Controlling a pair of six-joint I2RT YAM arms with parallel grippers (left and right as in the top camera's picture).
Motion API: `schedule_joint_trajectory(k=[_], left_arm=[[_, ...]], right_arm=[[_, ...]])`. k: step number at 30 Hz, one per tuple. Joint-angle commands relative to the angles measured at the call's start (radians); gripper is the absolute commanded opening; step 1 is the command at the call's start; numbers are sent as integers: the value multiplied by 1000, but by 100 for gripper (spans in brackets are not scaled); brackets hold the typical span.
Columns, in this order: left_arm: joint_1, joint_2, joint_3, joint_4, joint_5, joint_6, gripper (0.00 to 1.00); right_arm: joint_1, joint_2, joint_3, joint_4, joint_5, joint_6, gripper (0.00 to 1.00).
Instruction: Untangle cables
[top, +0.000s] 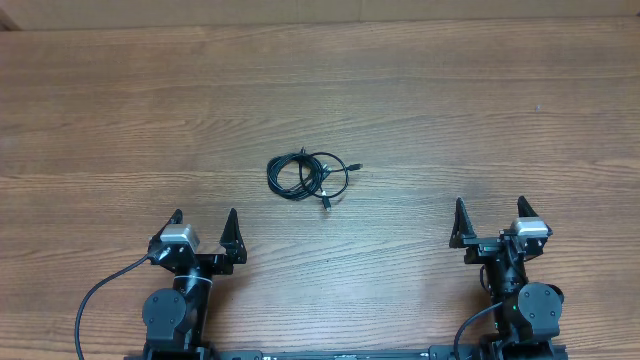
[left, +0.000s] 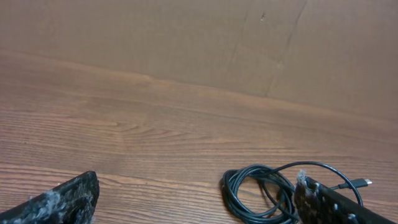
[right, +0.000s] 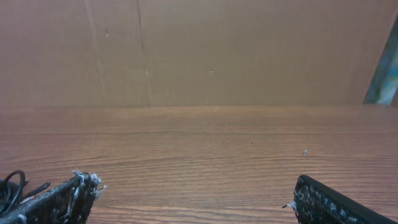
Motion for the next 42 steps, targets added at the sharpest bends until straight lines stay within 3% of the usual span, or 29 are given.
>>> schedule_joint_trajectory(k=[1,31,42], left_arm=[[-3,1,-3,-2,-7,23,99],[-3,1,27,-6,-27,23,100],[-3,12,340,-318,-30,23,100]], right_arm=[[2,-7,-10,5,-10,-16,100],[2,-7,-10,5,-10,-16,100],[2,-7,-10,4,-10,-16,100]])
